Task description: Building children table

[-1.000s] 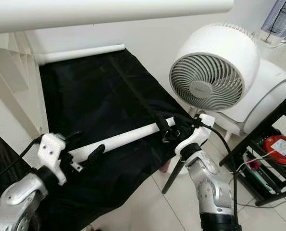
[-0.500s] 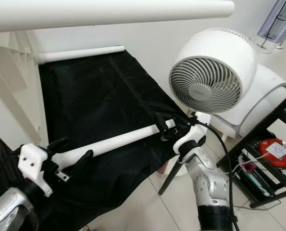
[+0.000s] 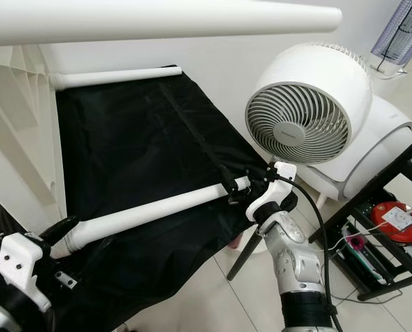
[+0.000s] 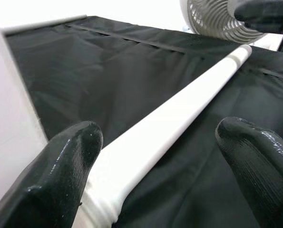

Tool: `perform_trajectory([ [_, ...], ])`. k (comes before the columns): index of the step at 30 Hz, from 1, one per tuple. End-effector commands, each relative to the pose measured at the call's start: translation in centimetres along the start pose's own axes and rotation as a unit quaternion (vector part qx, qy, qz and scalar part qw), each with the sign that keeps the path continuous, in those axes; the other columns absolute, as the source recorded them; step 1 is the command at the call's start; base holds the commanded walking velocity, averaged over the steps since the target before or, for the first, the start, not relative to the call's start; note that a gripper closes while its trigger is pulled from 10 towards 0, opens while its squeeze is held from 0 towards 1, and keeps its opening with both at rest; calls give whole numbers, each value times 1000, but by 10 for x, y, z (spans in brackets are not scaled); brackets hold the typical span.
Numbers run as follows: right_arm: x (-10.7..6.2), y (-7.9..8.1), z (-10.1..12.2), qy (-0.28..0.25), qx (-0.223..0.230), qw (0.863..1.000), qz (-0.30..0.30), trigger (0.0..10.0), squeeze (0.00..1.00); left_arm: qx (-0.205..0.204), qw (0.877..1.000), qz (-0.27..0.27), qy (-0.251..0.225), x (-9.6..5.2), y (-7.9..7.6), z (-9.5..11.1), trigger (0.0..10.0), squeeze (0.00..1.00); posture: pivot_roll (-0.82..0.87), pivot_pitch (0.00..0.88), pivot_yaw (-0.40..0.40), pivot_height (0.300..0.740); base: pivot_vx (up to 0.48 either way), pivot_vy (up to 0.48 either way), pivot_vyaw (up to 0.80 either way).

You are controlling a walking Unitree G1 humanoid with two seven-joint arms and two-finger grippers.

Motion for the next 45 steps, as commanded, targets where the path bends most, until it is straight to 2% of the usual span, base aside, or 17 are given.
perform_trajectory([
  [1, -1, -5, -2, 4, -8, 1000, -4, 10000, 0, 4, 1000, 1, 16, -11, 7, -5, 10000, 0, 177, 138, -66, 740, 0, 0, 0],
  [3, -1, -6, -3, 4, -8, 1000, -4, 10000, 0, 6, 1000, -1, 24, -16, 11, -8, 10000, 0, 178, 139, -65, 740, 0, 0, 0],
  [6, 0, -7, -4, 3, -13, 1000, 0, 10000, 0, 24, 999, 8, 47, -32, 23, -15, 10000, 0, 180, 138, -68, 740, 0, 0, 0],
  [14, 2, -7, -5, 4, -14, 1000, 4, 10000, 0, 27, 998, 4, 64, -44, 26, -19, 10000, 0, 184, 137, -73, 740, 0, 0, 0],
  [19, 4, -6, -5, 4, -16, 1000, 8, 10000, 0, 17, 998, -6, 66, -46, 22, -19, 10000, 0, 184, 136, -76, 740, 0, 0, 0],
  [23, 7, -5, -5, 4, -19, 1000, 13, 10000, 0, 0, 996, -54, 67, -45, 1, -17, 10000, 0, 181, 138, -73, 740, 0, 0, 0],
  [24, 7, -5, -5, 4, -19, 1000, 13, 10000, 0, 0, 996, -54, 67, -45, 1, -17, 10000, 0, 181, 138, -73, 740, 0, 0, 0],
  [25, 8, -5, -4, 3, -20, 1000, 14, 10000, 0, -9, 994, -79, 76, -48, -7, -20, 10000, 0, 182, 138, -73, 740, 0, 0, 0],
  [27, 8, -5, -4, 3, -21, 1000, 15, 10000, 0, -4, 993, -81, 80, -50, -7, -21, 10000, 0, 181, 138, -71, 740, 0, 0, 0],
  [29, 8, -6, -4, 0, -21, 1000, 16, 10000, 0, 8, 992, -72, 101, -58, 3, -30, 10000, 0, 183, 136, -71, 740, 0, 0, 0],
  [34, 9, -5, -4, 0, -21, 1000, 17, 10000, 0, 11, 992, -65, 104, -61, 9, -31, 10000, 0, 185, 135, -70, 740, 0, 0, 0],
  [35, 10, -5, -5, -1, -20, 1000, 19, 10000, 0, 21, 992, -50, 110, -64, 19, -32, 10000, 0, 190, 130, -68, 740, 0, 0, 0],
  [36, 10, -5, -5, -1, -20, 1000, 19, 10000, 0, 21, 992, -50, 110, -64, 19, -32, 10000, 0, 190, 130, -68, 740, 0, 0, 0],
  [38, 11, -4, -6, -1, -19, 1000, 20, 10000, 0, 29, 992, -24, 117, -68, 33, -33, 10000, 0, 195, 131, -69, 740, 0, 0, 0],
  [42, 12, -4, -6, -1, -18, 1000, 20, 10000, 0, 30, 993, -10, 118, -69, 39, -33, 10000, 0, 195, 131, -69, 740, 0, 0, 0],
  [44, 12, -3, -7, -2, -17, 1000, 20, 10000, 0, 28, 993, 28, 111, -71, 51, -29, 10000, 0, 204, 134, -69, 740, 0, 0, 0],
  [45, 12, -3, -7, -2, -17, 1000, 20, 10000, 0, 28, 993, 28, 111, -71, 51, -29, 10000, 0, 204, 134, -69, 740, 0, 0, 0],
])
Point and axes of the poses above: a point about 5 cm out from each wrist's last joint towards the gripper, its own x axis pointing out of the wrist towards the gripper, its own z axis along the axis of the wrist's last joint, y = z × x, the point moved 6 cm from there along x, pointing out of the wrist towards the gripper, and after that the axes turned 6 degrees about x, right-handed, at the moved point
